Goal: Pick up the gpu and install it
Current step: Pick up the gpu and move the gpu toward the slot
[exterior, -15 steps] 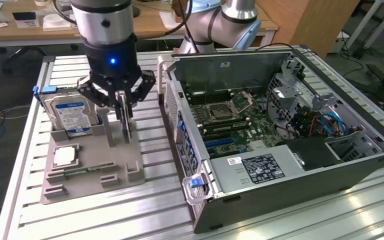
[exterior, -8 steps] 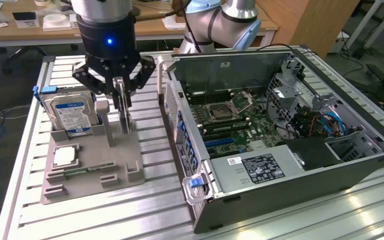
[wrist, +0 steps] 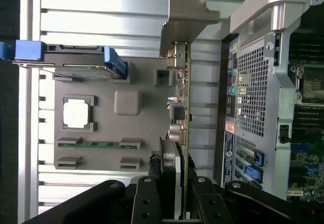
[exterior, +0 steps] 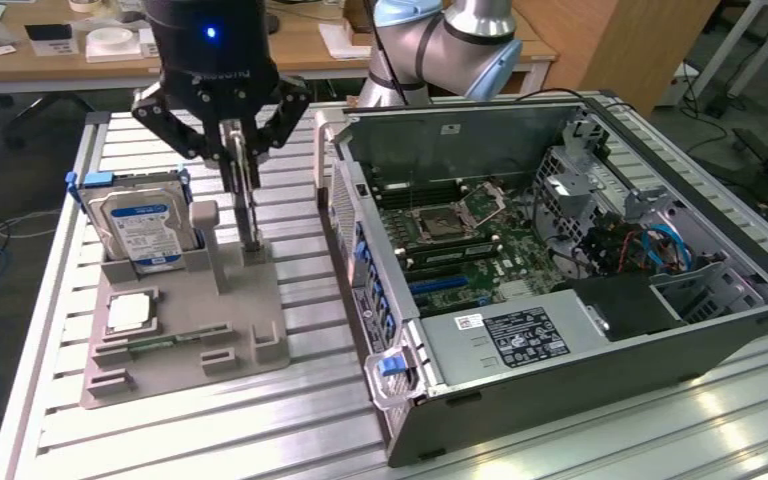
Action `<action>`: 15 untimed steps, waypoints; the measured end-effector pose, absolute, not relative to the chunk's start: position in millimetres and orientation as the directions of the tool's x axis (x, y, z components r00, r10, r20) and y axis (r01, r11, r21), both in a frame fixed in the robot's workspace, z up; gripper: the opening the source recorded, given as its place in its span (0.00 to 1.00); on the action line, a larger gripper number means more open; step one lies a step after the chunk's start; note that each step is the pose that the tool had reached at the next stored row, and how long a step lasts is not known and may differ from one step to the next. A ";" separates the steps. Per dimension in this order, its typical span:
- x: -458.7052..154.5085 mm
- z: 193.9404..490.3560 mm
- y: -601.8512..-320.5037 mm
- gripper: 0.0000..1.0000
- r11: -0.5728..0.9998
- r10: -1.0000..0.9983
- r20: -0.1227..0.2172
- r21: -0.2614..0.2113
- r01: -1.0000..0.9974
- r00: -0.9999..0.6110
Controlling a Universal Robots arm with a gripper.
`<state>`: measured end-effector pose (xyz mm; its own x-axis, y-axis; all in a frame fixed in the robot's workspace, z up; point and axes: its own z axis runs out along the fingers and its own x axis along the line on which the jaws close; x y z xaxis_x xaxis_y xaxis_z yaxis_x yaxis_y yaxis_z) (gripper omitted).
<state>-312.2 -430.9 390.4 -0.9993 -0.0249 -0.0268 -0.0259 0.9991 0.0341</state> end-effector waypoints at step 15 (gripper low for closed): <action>-292.7 427.8 -430.9 0.28 0.999 -0.025 -0.027 0.034 -0.026 -0.999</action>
